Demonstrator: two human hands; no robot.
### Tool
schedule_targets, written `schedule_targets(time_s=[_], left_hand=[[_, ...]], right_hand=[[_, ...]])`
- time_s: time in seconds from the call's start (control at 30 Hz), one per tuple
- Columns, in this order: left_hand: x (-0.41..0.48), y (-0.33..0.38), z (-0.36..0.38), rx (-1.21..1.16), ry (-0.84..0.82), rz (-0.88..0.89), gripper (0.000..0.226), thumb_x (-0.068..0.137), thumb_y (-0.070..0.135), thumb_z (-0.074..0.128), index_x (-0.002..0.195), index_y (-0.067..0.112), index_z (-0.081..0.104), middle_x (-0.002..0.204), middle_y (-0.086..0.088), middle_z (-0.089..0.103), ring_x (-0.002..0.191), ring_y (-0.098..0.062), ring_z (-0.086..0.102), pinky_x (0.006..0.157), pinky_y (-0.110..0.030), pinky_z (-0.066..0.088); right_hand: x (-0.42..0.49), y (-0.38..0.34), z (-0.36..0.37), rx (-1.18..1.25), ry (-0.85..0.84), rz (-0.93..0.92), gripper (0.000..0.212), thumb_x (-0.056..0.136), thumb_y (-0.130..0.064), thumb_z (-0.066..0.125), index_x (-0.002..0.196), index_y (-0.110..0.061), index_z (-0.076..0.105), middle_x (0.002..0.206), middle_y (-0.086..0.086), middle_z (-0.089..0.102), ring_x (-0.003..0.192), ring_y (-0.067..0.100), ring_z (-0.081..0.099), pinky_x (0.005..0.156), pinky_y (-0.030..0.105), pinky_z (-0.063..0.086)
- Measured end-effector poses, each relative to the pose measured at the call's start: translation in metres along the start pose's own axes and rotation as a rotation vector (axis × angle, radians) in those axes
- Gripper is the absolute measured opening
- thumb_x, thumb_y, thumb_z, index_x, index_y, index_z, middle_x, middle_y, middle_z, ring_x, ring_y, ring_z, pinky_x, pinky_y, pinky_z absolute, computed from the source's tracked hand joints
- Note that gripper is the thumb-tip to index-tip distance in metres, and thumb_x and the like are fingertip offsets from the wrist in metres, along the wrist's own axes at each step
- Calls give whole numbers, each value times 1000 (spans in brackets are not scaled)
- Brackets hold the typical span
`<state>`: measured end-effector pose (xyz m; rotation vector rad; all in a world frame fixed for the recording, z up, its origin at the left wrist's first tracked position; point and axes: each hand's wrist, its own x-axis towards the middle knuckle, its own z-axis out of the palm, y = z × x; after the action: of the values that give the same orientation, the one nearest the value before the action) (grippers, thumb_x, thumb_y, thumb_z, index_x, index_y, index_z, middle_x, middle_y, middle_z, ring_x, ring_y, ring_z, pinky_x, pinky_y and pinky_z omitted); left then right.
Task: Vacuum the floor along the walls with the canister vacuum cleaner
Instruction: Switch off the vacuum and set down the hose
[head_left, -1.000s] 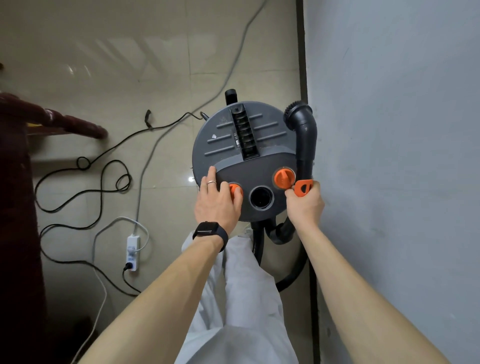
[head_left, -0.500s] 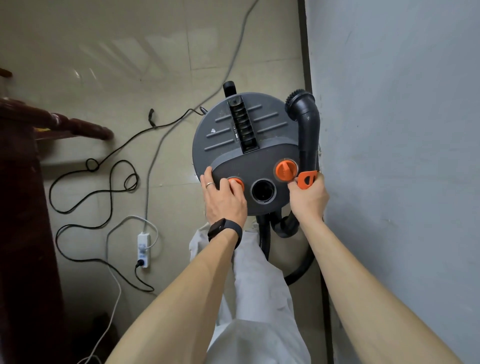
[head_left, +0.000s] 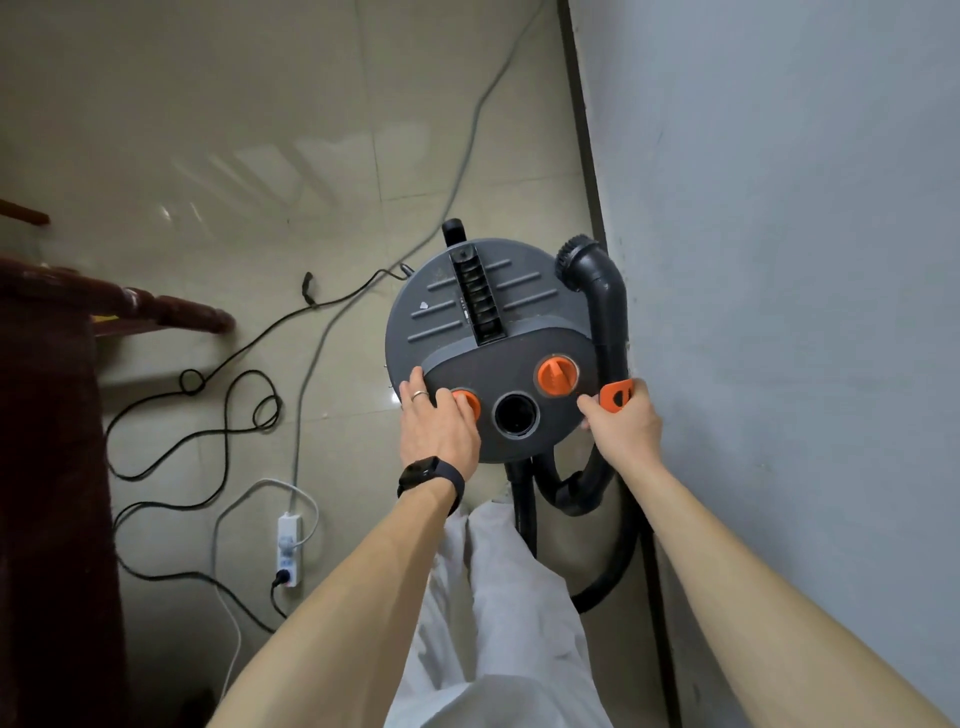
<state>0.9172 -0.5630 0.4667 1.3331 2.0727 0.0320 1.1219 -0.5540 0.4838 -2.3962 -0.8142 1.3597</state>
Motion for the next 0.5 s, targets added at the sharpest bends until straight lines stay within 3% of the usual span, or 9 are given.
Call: schedule_targets(time_s=[0.17, 0.27, 0.37, 0.43, 0.5], left_hand=[[8, -9, -22, 75, -23, 44, 36, 105, 33, 27, 94, 10, 52, 163, -10, 13, 150, -32, 9, 120, -45, 21], [14, -15, -43, 241, -138, 46, 38, 105, 39, 24, 103, 13, 52, 165, -8, 7, 150, -29, 9, 116, -49, 23], [13, -4, -72, 309, -285, -11, 33, 103, 32, 32, 125, 14, 49, 165, -8, 2, 150, -30, 9, 117, -53, 20], [7, 15, -92, 348, -221, 123, 51, 94, 22, 50, 142, 14, 34, 165, -12, -5, 151, -34, -1, 119, -55, 14], [-7, 40, -116, 378, 32, 474, 82, 81, 22, 68, 150, 21, 24, 164, -14, -5, 151, -36, -4, 121, -56, 8]], right_hand=[[-9, -9, -16, 44, 9, -19, 45, 95, -39, 70, 129, -16, 50, 106, 11, 70, 79, 12, 68, 60, 19, 40], [-26, -20, -16, 27, 4, -78, 44, 94, -39, 71, 126, -16, 51, 104, 8, 68, 82, 17, 69, 61, 20, 44], [-54, -32, -21, -26, 10, -156, 32, 93, -32, 73, 113, -21, 50, 94, 0, 61, 82, 21, 66, 65, 23, 48], [-70, -43, -34, -129, -33, -190, 30, 94, -27, 72, 111, -20, 48, 91, -2, 58, 79, 16, 59, 60, 18, 40], [-85, -59, -46, -267, -110, -219, 30, 94, -23, 70, 112, -19, 46, 92, 0, 58, 78, 18, 55, 57, 17, 35]])
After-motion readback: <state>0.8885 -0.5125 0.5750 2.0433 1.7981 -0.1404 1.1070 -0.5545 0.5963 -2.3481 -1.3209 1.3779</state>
